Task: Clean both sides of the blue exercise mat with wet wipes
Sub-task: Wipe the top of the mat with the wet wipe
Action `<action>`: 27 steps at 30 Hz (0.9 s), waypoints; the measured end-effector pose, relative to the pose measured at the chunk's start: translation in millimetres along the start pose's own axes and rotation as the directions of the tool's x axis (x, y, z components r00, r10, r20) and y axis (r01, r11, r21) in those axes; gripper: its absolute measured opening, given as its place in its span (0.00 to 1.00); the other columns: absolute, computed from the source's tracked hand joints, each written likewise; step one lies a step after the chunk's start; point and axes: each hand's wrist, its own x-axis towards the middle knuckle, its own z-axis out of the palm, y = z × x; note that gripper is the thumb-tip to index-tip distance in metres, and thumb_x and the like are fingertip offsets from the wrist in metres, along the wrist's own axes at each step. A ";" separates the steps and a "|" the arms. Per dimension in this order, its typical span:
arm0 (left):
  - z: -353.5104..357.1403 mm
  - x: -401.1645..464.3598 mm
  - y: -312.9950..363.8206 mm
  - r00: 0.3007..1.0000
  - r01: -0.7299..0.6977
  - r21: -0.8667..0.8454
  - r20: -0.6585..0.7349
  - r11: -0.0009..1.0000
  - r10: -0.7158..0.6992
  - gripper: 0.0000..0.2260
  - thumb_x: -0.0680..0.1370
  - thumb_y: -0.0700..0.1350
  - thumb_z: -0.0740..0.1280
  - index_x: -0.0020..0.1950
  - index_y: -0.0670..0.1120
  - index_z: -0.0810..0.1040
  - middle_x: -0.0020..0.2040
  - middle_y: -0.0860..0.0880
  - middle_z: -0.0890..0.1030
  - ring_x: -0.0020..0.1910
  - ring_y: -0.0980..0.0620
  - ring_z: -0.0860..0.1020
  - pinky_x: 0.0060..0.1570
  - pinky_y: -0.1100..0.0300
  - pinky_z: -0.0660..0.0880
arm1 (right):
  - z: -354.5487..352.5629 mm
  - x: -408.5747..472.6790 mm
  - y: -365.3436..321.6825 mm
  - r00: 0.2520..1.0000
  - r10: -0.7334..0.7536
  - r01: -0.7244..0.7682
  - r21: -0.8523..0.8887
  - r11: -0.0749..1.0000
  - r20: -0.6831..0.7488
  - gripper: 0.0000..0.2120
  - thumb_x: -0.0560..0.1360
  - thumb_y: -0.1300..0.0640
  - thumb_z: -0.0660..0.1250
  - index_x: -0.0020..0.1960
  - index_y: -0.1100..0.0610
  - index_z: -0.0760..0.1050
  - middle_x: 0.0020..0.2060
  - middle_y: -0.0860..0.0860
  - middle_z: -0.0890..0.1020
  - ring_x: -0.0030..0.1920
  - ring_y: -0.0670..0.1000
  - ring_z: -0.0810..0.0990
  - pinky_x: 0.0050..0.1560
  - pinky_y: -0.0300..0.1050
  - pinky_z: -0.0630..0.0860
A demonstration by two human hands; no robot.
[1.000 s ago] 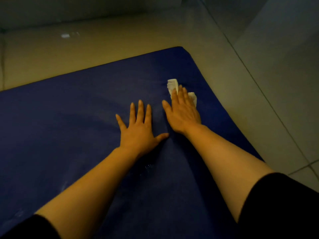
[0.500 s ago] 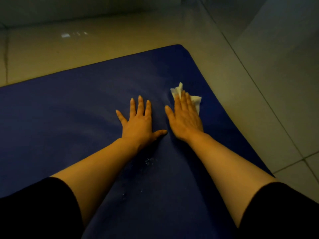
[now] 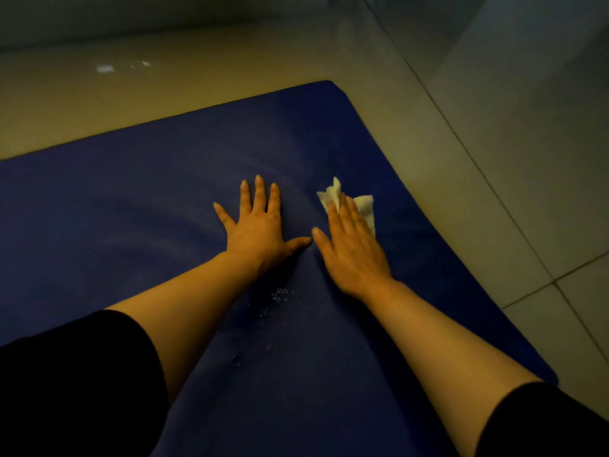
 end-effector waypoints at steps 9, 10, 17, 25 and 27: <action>3.4 1.0 -1.0 1.000 -0.009 0.005 -0.005 1.000 0.009 0.51 0.70 0.73 0.60 0.79 0.48 0.37 0.78 0.47 0.33 0.76 0.44 0.32 0.66 0.27 0.36 | -20.4 -13.1 22.3 0.972 0.203 -0.208 0.026 0.978 0.116 0.31 0.80 0.40 0.46 0.77 0.50 0.37 0.76 0.46 0.42 0.75 0.45 0.39 0.74 0.48 0.49; 3.9 1.1 -0.7 1.000 -0.009 0.008 -0.012 1.000 0.009 0.51 0.70 0.73 0.60 0.79 0.48 0.37 0.78 0.47 0.33 0.76 0.44 0.32 0.66 0.28 0.36 | -15.1 -10.7 14.7 0.970 0.225 -0.230 0.043 0.972 0.094 0.32 0.80 0.40 0.46 0.77 0.51 0.37 0.76 0.48 0.41 0.75 0.46 0.38 0.74 0.47 0.45; 4.4 0.4 -1.7 1.000 -0.014 0.004 -0.007 1.000 0.014 0.51 0.70 0.73 0.60 0.79 0.49 0.36 0.78 0.47 0.33 0.76 0.44 0.32 0.66 0.28 0.35 | -1.1 -78.4 11.5 0.994 0.034 -0.033 -0.015 0.999 0.102 0.32 0.76 0.37 0.42 0.75 0.45 0.33 0.76 0.42 0.40 0.73 0.39 0.34 0.73 0.43 0.51; 3.7 0.0 -1.4 1.000 -0.006 0.004 0.000 1.000 0.006 0.50 0.71 0.73 0.60 0.79 0.48 0.37 0.78 0.47 0.32 0.75 0.44 0.31 0.67 0.28 0.35 | -12.2 -27.9 10.1 0.976 0.138 -0.155 0.093 0.984 0.166 0.30 0.80 0.41 0.46 0.76 0.48 0.36 0.76 0.46 0.40 0.75 0.44 0.37 0.74 0.46 0.43; 4.2 0.3 -1.4 1.000 -0.008 -0.002 -0.002 1.000 0.008 0.51 0.70 0.73 0.60 0.79 0.49 0.37 0.78 0.47 0.32 0.75 0.44 0.31 0.66 0.28 0.35 | -10.6 -43.6 11.0 0.983 0.092 -0.106 0.082 0.991 0.161 0.30 0.80 0.40 0.46 0.76 0.45 0.35 0.76 0.44 0.39 0.74 0.42 0.36 0.74 0.45 0.45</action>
